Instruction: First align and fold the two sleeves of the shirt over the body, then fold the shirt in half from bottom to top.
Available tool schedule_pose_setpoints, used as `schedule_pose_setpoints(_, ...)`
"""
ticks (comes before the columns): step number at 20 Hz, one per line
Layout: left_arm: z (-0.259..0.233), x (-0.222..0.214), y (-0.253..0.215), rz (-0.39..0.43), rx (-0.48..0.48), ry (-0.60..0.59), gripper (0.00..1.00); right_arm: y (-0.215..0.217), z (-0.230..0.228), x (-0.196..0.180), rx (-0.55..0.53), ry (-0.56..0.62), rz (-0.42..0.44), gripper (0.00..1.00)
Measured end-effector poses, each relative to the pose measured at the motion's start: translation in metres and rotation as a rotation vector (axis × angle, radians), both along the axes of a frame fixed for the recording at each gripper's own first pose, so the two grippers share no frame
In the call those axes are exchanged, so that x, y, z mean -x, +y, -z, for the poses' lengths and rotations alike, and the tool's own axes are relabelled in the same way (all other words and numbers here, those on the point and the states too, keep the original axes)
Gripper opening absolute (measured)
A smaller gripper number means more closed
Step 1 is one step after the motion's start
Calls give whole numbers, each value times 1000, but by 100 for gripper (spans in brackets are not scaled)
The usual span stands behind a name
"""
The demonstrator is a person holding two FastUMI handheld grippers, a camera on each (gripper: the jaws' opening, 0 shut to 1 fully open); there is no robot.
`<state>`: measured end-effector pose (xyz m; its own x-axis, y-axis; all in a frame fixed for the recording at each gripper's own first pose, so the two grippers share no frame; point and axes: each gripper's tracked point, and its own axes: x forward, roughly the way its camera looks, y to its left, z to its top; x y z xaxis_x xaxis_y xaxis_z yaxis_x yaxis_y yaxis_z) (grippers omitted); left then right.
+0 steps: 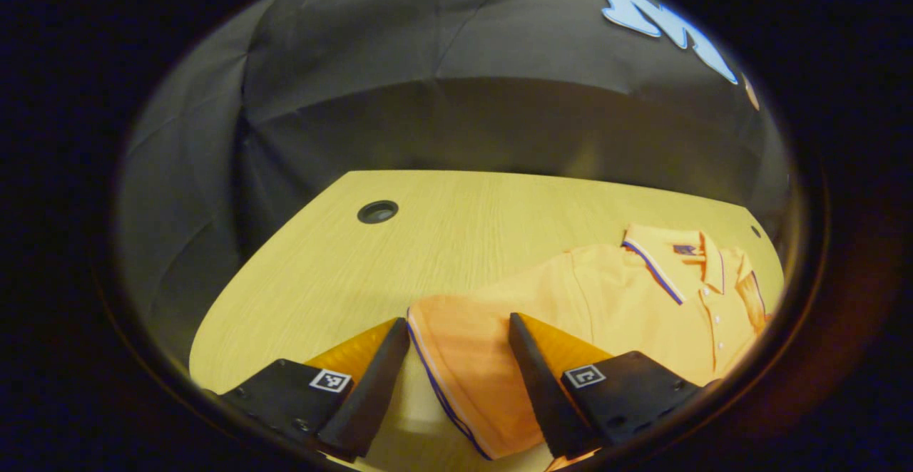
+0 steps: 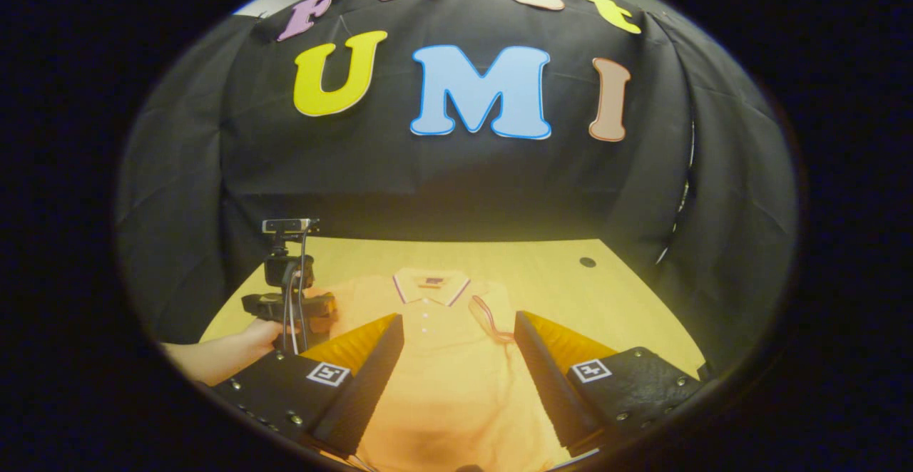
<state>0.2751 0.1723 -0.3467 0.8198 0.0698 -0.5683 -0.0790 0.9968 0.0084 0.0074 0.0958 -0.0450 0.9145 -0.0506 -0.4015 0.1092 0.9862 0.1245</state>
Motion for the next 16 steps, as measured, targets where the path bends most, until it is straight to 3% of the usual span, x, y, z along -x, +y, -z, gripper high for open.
schedule_pose_setpoints(3, 1, 0, -8, 25, -2, 9, 67, 2, 0, -1, -14, -4, -11, 97)
schedule_pose_setpoints(4, 1, -1, -9, 26, -1, 9, 49, 1, 1, -1, -14, -4, -13, 97)
schedule_pose_setpoints(6, 1, -1, -12, 30, -8, 10, 26, -2, 4, 0, -6, 0, -16, 97)
schedule_pose_setpoints(7, 2, -2, -13, 33, -21, 14, 19, -5, 7, 1, -3, 3, -12, 94)
schedule_pose_setpoints(8, 0, -2, -14, 36, -24, 10, 17, -8, 8, 1, -6, 5, -7, 97)
schedule_pose_setpoints(9, -1, -1, -15, 35, -23, 12, 8, -10, 9, 3, -15, 6, -1, 97)
schedule_pose_setpoints(13, -17, 1, -18, 6, 5, -26, 8, -25, 11, 6, -27, 6, 24, 97)
schedule_pose_setpoints(14, -26, 1, -23, 10, 7, -43, 8, -27, 12, 8, -31, 6, 27, 94)
schedule_pose_setpoints(16, -43, 1, -36, 36, -1, -71, 8, -32, 15, 9, -39, 7, 33, 97)
